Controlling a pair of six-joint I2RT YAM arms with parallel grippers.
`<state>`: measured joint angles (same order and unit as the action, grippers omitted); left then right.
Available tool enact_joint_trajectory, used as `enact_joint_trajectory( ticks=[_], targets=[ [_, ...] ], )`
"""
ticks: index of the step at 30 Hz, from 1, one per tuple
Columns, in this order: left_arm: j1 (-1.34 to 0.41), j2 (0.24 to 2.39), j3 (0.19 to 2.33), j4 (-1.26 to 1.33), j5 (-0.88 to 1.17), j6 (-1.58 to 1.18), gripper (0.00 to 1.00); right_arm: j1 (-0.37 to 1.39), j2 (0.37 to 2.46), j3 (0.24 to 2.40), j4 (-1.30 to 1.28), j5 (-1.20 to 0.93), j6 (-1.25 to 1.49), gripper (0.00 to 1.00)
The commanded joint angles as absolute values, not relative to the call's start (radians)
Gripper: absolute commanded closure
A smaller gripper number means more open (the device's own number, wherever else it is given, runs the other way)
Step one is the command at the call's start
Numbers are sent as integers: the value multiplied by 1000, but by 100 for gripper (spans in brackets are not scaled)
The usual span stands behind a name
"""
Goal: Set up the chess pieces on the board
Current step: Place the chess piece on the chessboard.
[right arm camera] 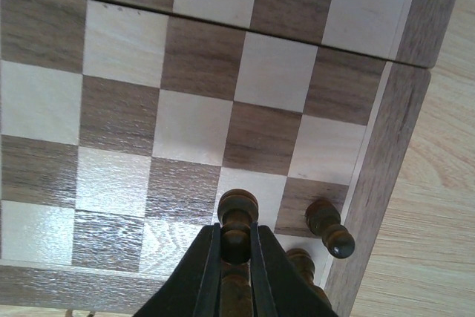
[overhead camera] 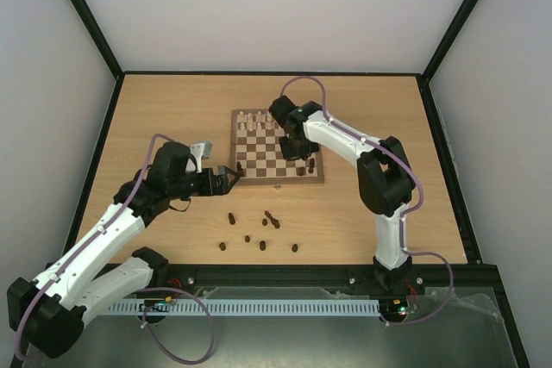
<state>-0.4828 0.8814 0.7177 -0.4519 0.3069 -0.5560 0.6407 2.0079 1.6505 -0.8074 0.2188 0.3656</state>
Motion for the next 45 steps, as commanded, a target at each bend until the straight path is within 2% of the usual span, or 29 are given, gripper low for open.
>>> enact_joint_trajectory(
  ticks=[1, 18, 23, 28, 30, 34, 39, 45],
  targets=[
    [-477, 887, 706, -429, 320, -540, 0, 634, 2028, 1618, -840, 232, 354, 91],
    [-476, 891, 701, -424, 319, -546, 1, 620, 2043, 1586, -806, 209, 345, 89],
    [-476, 890, 701, -422, 319, -549, 1, 618, 2038, 1586, -807, 208, 346, 80],
    [-476, 891, 701, -420, 320, -550, 0, 618, 2019, 1590, -815, 211, 346, 76],
    [-476, 890, 702, -420, 321, -549, 1, 618, 1996, 1601, -817, 217, 351, 75],
    [-476, 888, 705, -420, 322, -553, 0, 624, 1903, 1611, -799, 224, 347, 67],
    [-476, 887, 708, -418, 319, -561, 1, 696, 1766, 1588, -796, 201, 356, 63],
    [-475, 875, 711, -416, 309, -575, 1, 858, 1643, 1381, -740, 88, 422, 63]
  ],
)
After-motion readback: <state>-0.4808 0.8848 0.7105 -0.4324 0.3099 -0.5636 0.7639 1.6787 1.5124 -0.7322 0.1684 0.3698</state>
